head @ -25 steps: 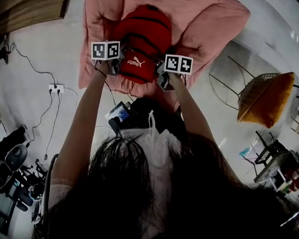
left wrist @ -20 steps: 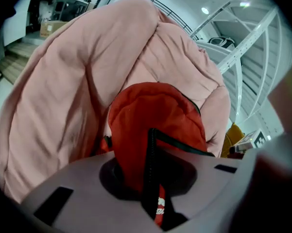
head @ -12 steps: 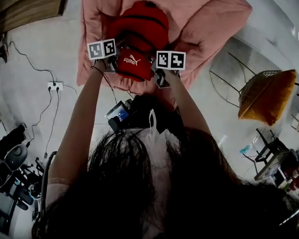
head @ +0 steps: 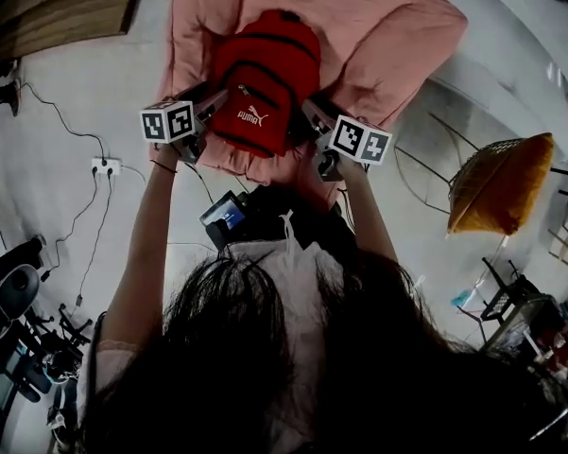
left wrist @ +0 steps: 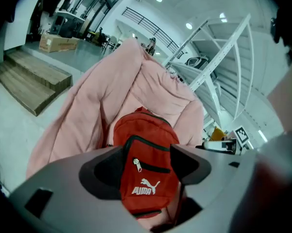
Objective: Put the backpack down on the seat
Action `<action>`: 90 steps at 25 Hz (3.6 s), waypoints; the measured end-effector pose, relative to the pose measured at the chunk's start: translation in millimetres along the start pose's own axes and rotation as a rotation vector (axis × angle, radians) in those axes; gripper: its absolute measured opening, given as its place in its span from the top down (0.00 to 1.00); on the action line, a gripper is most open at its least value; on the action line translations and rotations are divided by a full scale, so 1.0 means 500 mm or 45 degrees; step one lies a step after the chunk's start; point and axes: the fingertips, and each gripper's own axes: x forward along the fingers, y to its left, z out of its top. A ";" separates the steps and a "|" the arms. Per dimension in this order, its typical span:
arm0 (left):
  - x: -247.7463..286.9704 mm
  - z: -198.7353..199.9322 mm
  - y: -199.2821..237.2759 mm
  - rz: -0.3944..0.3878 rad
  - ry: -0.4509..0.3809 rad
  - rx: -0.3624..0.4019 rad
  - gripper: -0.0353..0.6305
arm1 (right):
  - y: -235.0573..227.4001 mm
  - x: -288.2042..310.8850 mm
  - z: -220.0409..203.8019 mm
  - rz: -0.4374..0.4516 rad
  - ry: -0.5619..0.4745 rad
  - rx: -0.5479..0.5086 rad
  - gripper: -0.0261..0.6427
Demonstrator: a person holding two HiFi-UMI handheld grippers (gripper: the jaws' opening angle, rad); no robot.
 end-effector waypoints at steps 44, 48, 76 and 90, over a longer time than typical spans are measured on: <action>-0.277 -0.282 -0.786 0.145 -0.699 0.140 0.80 | 0.212 -0.648 -0.123 0.732 -0.101 -0.752 0.83; -0.313 -0.300 -0.790 0.204 -0.709 0.143 0.80 | 0.213 -0.652 -0.149 0.753 -0.076 -0.757 0.83; -0.591 -0.565 -0.783 0.319 -0.776 0.202 0.80 | 0.375 -0.744 -0.477 0.770 0.019 -0.884 0.83; -0.633 -0.696 -0.851 0.244 -0.799 0.218 0.80 | 0.356 -0.843 -0.634 0.730 0.016 -0.934 0.83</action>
